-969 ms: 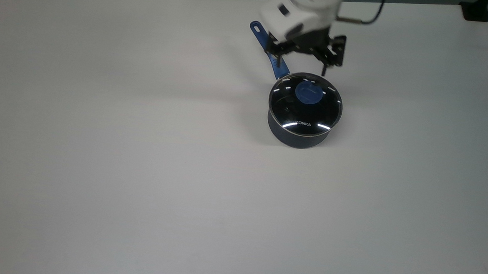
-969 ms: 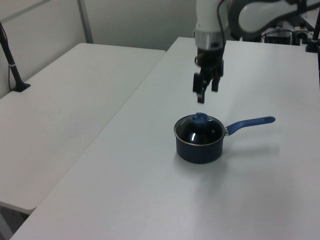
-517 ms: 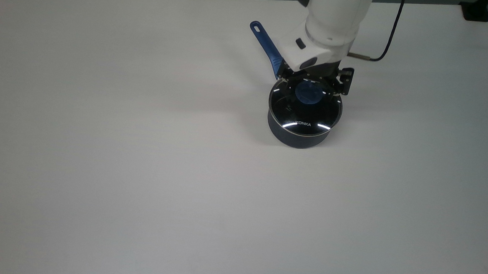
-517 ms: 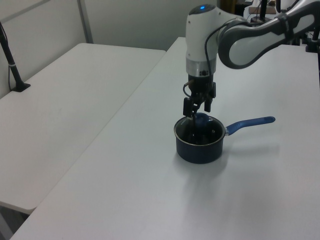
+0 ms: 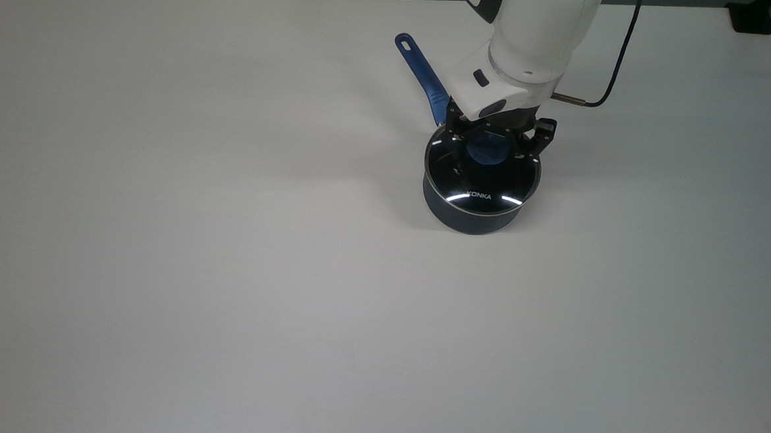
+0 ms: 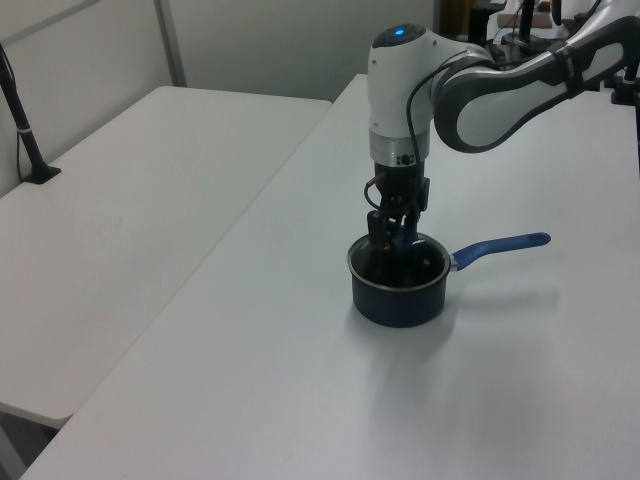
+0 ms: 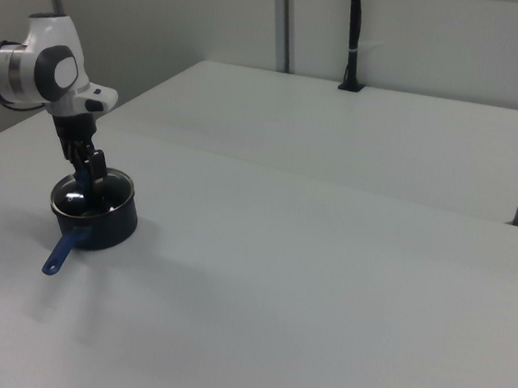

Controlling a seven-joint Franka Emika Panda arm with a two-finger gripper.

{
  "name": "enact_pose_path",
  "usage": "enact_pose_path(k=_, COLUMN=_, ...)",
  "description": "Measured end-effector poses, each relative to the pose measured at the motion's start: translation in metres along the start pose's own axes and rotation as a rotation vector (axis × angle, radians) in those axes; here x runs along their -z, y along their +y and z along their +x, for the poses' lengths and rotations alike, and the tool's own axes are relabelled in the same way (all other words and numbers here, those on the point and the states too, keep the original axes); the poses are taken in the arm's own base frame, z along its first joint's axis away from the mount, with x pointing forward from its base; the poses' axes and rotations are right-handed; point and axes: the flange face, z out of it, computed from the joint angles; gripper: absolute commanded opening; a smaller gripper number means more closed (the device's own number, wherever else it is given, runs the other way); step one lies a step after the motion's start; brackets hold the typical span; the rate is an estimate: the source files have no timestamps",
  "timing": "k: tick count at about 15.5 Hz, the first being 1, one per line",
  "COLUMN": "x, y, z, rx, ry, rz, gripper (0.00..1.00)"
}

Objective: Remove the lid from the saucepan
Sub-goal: 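Close the gripper on the blue knob of the glass lid, then lift the glass lid up off the saucepan and carry it aside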

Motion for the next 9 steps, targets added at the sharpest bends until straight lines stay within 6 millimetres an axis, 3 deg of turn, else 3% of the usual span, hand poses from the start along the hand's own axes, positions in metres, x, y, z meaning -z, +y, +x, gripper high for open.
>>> enact_pose_path(k=3, x=0.003, y=0.0, z=0.002, rx=-0.002, ry=0.005, rz=0.003, gripper=0.52)
enact_pose_path(k=6, x=0.02, y=0.006, z=0.007, rx=-0.001, ry=0.028, rz=0.016, gripper=0.52)
enact_pose_path(k=9, x=0.052, y=0.044, z=0.013, rx=0.096, ry=0.001, rz=-0.015, gripper=0.52)
